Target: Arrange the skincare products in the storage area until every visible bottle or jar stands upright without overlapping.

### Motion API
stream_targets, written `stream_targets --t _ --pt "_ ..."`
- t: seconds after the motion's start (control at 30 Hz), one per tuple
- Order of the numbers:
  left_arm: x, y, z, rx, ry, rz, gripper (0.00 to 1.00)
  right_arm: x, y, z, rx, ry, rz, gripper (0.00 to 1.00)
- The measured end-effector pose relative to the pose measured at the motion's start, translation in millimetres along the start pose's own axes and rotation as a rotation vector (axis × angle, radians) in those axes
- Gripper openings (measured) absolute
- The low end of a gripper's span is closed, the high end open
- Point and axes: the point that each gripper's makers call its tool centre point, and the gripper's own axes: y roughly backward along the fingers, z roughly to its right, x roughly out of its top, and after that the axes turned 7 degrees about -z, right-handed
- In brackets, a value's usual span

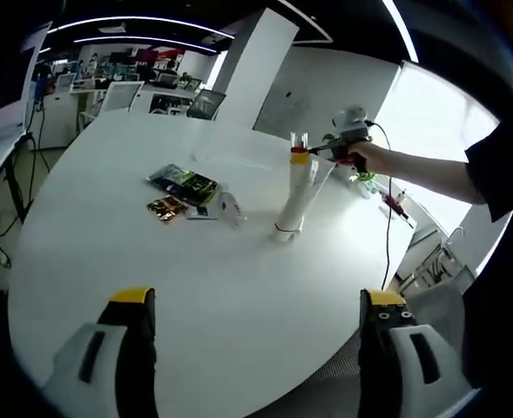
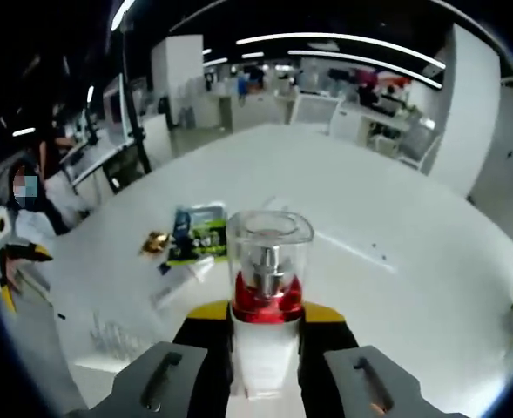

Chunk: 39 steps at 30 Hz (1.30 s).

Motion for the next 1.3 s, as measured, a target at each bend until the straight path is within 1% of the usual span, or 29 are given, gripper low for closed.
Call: stream_targets --t 0.23,0.33,0.43,0.57,0.7,0.93,1.0,1.2,1.3 --pt "-0.7 4 9.1 -0.006 -0.022 0.001 0.92 -2.8 29 1 -0.017 -0.016 0.039 0.18" --pt "-0.4 5 14.8 -0.013 -0.03 0.004 0.92 -5.5 45 -5 -0.025 -0.016 0.056 0.18" --pt "-1.0 5 20.6 -0.02 -0.042 0.003 0.92 -8.5 56 -8 -0.02 -0.016 0.065 0.18" --pt "0.1 4 30.8 -0.036 -0.063 0.001 0.92 -14.1 73 -19 -0.02 0.0 0.076 0.18" --pt "2.8 4 39.7 -0.049 -0.084 0.003 0.92 -18.0 87 -28 -0.014 -0.013 0.095 0.18" --pt "4.8 6 54.5 -0.068 -0.114 0.007 0.92 -25.1 109 -52 -0.012 0.025 0.109 0.18" --pt "5.3 6 58.6 -0.075 -0.121 0.012 0.92 -26.5 116 -60 -0.007 0.024 0.12 0.18" --pt "6.5 7 70.0 -0.084 -0.135 0.025 0.91 -28.9 129 -86 0.017 0.039 0.139 0.18" --pt "8.9 8 75.3 -0.082 -0.138 0.044 0.91 -29.5 135 -99 0.028 0.054 0.143 0.18"
